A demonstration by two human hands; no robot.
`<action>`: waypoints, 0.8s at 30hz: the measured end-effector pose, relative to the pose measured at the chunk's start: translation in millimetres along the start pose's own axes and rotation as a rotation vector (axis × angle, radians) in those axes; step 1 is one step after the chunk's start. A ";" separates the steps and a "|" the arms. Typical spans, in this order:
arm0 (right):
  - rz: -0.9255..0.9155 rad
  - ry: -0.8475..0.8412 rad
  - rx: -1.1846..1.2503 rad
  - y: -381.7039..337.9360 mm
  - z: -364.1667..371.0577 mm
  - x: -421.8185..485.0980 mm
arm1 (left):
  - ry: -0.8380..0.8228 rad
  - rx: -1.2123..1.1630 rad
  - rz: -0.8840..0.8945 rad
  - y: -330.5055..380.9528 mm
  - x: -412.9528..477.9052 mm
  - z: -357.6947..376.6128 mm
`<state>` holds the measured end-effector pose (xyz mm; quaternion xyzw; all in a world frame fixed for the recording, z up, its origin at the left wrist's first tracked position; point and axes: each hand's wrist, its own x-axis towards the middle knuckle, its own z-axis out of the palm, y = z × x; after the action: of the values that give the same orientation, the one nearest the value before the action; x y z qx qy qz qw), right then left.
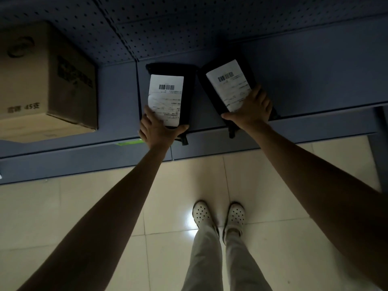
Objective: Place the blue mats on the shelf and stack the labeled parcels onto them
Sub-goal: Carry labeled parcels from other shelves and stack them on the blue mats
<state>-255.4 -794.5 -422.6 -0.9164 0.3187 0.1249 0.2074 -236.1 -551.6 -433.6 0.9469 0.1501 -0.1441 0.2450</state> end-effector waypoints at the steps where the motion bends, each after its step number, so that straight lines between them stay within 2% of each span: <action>1: 0.003 0.001 -0.017 2.1 0.3 -3.4 | -0.002 -0.010 -0.005 -0.2 -1.7 0.2; 6: -0.031 -0.060 -0.061 15.8 -8.3 -32.3 | -0.025 0.000 -0.036 3.4 -28.2 -4.2; 10: -0.052 -0.119 -0.012 30.7 -16.4 -73.5 | 0.039 -0.051 -0.108 -9.3 -85.4 -8.6; 18: -0.244 -0.138 0.104 44.5 -64.0 -169.0 | 0.314 -0.130 -0.181 -54.0 -210.1 -55.1; 24: -0.459 -0.078 0.173 12.3 -115.3 -248.3 | 0.538 -0.263 -0.226 -56.7 -298.5 -111.1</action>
<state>-442.1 -724.1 -234.8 -0.9381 0.1035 0.0820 0.3202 -506.8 -511.6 -260.9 0.8886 0.3309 0.1057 0.2995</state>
